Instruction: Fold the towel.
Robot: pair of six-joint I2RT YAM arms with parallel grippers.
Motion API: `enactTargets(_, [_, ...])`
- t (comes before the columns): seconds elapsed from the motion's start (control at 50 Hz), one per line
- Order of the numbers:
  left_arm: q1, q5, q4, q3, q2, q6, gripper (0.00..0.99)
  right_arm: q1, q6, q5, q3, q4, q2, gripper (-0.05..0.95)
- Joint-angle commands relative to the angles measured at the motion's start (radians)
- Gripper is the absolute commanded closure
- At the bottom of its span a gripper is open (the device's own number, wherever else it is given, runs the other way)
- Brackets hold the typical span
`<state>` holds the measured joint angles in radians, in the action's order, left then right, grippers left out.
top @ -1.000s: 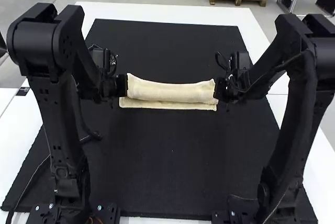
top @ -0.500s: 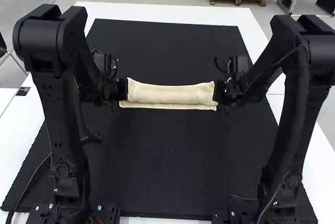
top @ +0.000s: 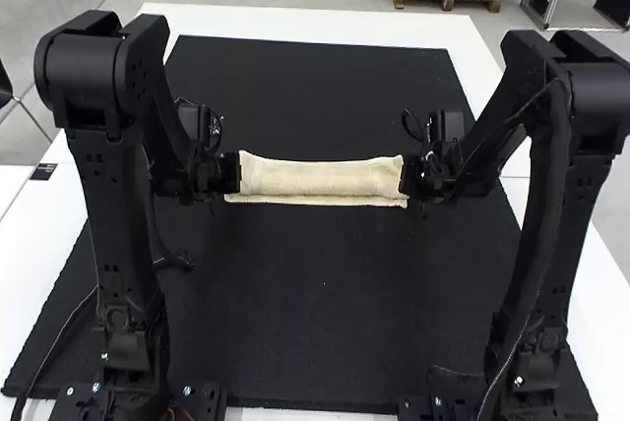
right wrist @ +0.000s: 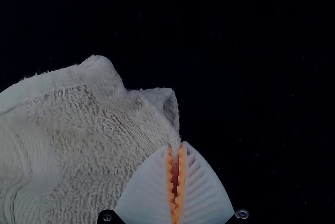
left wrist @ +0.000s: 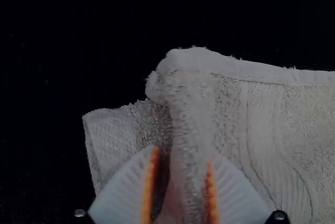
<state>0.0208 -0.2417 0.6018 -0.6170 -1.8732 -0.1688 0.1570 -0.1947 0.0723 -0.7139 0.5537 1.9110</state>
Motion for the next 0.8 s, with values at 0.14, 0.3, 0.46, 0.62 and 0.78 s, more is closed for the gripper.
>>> enactTargets(0.14, [0.019, 0.045, 0.01, -0.004, -0.004, 0.002, 0.256, 0.003, -0.003, -0.042, 0.008, 0.008, 0.01, 0.9])
enactTargets(0.3, [0.025, 0.045, 0.006, -0.016, 0.003, -0.001, 0.139, 0.004, -0.003, -0.042, 0.007, 0.008, 0.008, 0.9])
enactTargets(0.46, [0.057, 0.045, -0.031, -0.046, 0.026, -0.001, 0.064, 0.006, -0.005, -0.042, 0.005, 0.023, 0.008, 0.9])
enactTargets(0.62, [0.067, 0.045, -0.088, -0.086, 0.091, -0.001, 0.052, 0.006, -0.005, -0.042, 0.004, 0.023, 0.006, 0.9])
enactTargets(0.78, [0.059, 0.058, -0.135, -0.102, 0.164, -0.001, 0.052, 0.007, -0.014, -0.042, -0.001, 0.026, 0.005, 0.9])
